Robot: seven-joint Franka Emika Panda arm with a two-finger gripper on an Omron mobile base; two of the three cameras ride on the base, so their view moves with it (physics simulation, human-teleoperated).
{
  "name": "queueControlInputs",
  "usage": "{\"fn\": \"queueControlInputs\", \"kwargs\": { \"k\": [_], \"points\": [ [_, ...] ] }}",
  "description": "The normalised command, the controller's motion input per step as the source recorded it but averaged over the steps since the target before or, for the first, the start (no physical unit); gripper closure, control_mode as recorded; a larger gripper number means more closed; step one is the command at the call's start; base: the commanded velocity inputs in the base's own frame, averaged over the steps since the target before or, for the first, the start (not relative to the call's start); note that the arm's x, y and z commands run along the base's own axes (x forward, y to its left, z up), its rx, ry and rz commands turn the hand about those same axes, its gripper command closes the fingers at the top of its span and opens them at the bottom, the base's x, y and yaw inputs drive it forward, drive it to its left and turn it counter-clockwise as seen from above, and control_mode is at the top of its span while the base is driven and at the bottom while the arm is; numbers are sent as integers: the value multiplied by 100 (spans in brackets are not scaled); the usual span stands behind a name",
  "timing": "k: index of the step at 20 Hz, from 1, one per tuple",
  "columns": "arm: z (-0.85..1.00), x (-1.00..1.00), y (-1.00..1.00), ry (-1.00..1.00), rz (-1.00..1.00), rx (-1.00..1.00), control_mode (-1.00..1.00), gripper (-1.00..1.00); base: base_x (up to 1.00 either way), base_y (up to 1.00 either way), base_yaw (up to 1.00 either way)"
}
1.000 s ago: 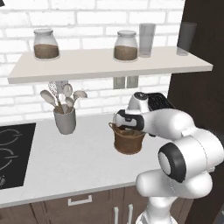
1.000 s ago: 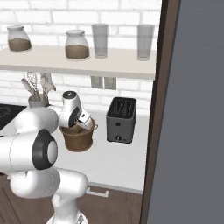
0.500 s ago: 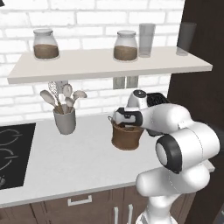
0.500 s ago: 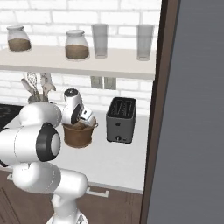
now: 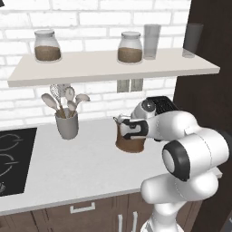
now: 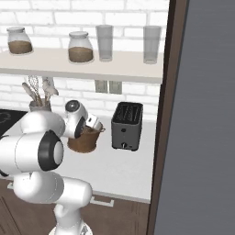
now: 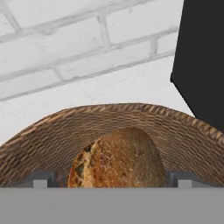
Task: Open the cabinet, pick up the bread from the cabinet and place it in the basket. Then move the basket to the dining counter.
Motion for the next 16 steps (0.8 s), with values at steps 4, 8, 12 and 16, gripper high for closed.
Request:
{"fn": "queueControlInputs", "kwargs": {
  "k": [4,8,12,16],
  "points": [
    [1,-15,0,-21,0,0,-100,-100,0,0,0],
    [20,-70,0,-1,0,0,-100,-100,0,0,0],
    [50,-29,0,4,0,0,-100,-100,0,0,0],
    [77,-12,3,5,1,0,-100,-100,0,0,0]
  ]
}}
